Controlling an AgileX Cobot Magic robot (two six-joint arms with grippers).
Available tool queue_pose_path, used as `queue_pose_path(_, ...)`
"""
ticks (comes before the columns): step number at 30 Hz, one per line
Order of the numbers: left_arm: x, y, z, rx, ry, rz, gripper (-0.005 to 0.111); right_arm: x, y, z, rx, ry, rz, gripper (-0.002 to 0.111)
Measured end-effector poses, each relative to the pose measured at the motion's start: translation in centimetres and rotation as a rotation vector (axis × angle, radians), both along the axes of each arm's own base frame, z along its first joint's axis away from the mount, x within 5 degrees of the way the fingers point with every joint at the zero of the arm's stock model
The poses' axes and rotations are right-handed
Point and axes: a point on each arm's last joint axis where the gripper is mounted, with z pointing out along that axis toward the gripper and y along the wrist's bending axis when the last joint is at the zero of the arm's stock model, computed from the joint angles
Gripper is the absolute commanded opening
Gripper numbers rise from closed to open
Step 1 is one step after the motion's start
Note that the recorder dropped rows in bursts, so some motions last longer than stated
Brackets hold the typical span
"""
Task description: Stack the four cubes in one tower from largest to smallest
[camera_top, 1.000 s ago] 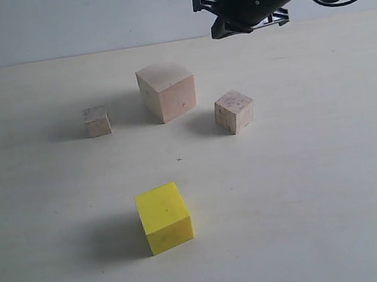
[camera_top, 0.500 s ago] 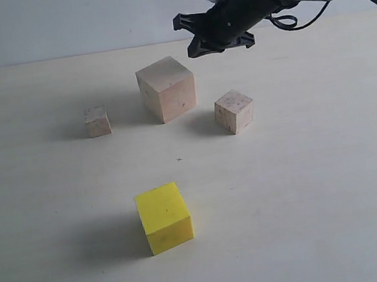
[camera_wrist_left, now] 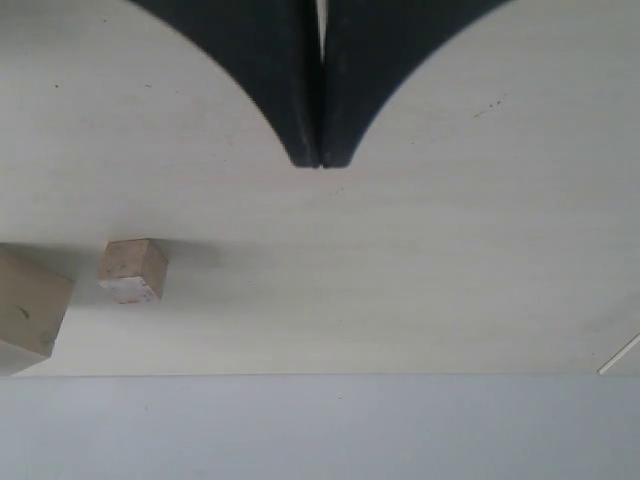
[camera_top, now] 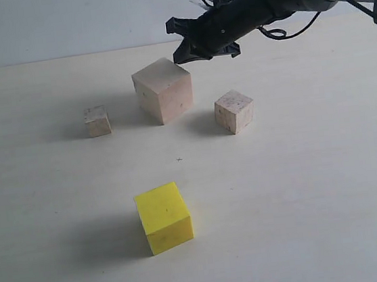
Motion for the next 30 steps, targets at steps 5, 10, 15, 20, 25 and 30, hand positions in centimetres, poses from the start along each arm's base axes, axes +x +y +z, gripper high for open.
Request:
queue_pose_path(5,0.0,0.0,0.0,0.000,0.000,0.000,0.000,-0.6,1.2,0.0,-0.031,-0.012,0.066,0.000)
queue_pose_path(10,0.0,0.0,0.0,0.000,0.000,0.000,0.000,-1.9,3.0,0.4,-0.072,-0.014,0.163,0.000)
queue_pose_path(15,0.0,0.0,0.0,0.000,0.000,0.000,0.000,-2.8,3.9,0.3,-0.083,0.014,0.233,0.000)
queue_pose_path(20,0.0,0.0,0.0,0.000,0.000,0.000,0.000,-3.7,4.0,0.6,-0.097,0.075,0.303,0.000)
queue_pose_path(25,0.0,0.0,0.0,0.000,0.000,0.000,0.000,-4.8,4.0,0.0,-0.170,0.126,0.372,0.000)
queue_pose_path(30,0.0,0.0,0.0,0.000,0.000,0.000,0.000,-4.3,3.9,3.2,-0.164,0.011,0.312,0.000)
